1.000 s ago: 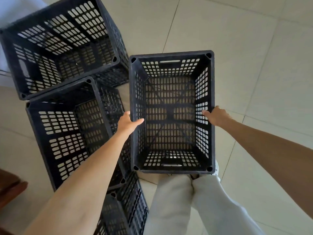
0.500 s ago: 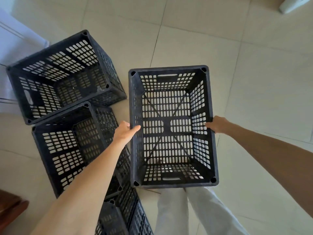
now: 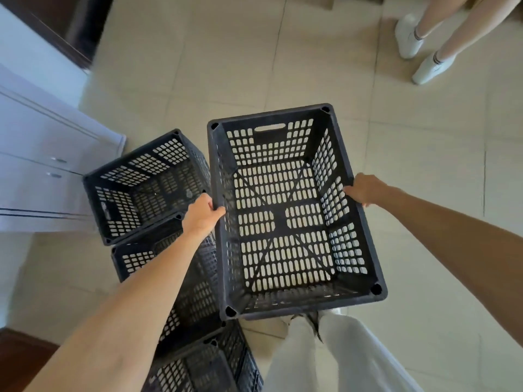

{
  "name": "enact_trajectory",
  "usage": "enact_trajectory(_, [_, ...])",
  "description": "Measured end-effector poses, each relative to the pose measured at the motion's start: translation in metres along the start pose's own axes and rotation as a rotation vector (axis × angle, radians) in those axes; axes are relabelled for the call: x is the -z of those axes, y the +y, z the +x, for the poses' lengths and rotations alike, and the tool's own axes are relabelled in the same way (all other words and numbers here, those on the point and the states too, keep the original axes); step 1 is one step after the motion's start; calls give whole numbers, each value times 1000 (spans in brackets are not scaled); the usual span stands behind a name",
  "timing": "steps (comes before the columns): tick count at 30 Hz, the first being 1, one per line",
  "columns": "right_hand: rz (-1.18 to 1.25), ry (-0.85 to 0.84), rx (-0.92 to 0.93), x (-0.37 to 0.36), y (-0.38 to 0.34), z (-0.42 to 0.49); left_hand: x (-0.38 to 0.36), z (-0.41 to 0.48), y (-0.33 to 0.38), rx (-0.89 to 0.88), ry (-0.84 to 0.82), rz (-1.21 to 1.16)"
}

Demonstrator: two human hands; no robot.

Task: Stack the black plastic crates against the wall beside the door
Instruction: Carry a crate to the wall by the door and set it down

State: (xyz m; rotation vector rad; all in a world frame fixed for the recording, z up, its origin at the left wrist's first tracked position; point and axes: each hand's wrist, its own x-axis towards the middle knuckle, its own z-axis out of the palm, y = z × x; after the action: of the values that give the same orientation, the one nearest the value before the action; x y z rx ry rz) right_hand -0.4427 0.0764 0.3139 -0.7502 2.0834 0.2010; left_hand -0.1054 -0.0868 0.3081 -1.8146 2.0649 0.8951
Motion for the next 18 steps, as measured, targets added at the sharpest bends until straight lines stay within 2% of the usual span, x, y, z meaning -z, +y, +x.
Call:
enact_trajectory(7, [-92, 169, 74, 97, -56, 15, 91, 30, 48, -24, 93, -5])
enact_trajectory(12, [-221, 179, 196, 190, -97, 53, 146, 76, 102, -43, 186, -38])
enact_trajectory(18, [-228, 242, 211, 288, -134, 107, 202, 140, 169, -34, 231, -92])
